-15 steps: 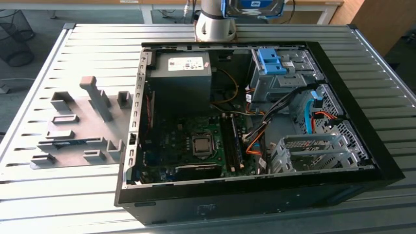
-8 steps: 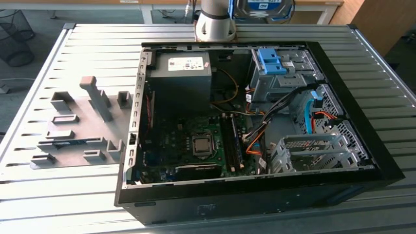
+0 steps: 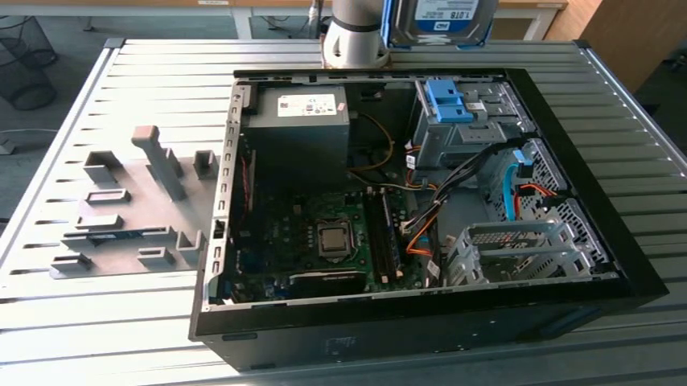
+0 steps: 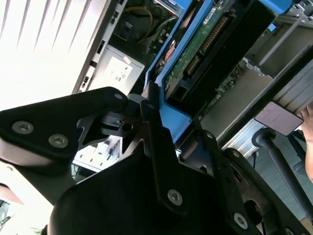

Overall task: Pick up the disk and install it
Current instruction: 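Pick up the disk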

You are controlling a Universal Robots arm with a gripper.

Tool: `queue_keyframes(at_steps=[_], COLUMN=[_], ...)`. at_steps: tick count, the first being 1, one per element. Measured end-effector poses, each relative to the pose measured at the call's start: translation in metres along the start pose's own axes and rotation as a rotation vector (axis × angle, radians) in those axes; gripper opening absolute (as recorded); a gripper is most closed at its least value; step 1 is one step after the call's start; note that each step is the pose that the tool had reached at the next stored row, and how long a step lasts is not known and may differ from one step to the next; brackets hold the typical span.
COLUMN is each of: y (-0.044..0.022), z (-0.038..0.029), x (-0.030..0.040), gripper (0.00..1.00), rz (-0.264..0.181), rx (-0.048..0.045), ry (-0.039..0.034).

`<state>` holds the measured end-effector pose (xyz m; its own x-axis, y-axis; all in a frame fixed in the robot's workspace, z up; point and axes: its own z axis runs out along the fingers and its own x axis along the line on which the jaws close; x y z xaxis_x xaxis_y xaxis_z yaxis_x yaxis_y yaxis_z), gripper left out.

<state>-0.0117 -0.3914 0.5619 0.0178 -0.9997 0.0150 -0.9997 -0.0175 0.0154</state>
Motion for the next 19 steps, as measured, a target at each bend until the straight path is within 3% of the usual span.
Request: queue_keyframes(at_steps=[3, 10, 15, 19], y=[0.0006, 0.0174, 0.0211, 0.0215], z=[0.0005, 0.0015, 0.0022, 0.0022], x=[0.01, 0.0153, 0.0327, 0.0336], gripper=[0.37, 0.37, 0.37, 0.37], rz=[0.0, 0.001, 0.0, 0.001], rx=[0.0, -0.0002, 0.0, 0.0], ry=[-0.0001, 0.0002, 0.0, -0.0002])
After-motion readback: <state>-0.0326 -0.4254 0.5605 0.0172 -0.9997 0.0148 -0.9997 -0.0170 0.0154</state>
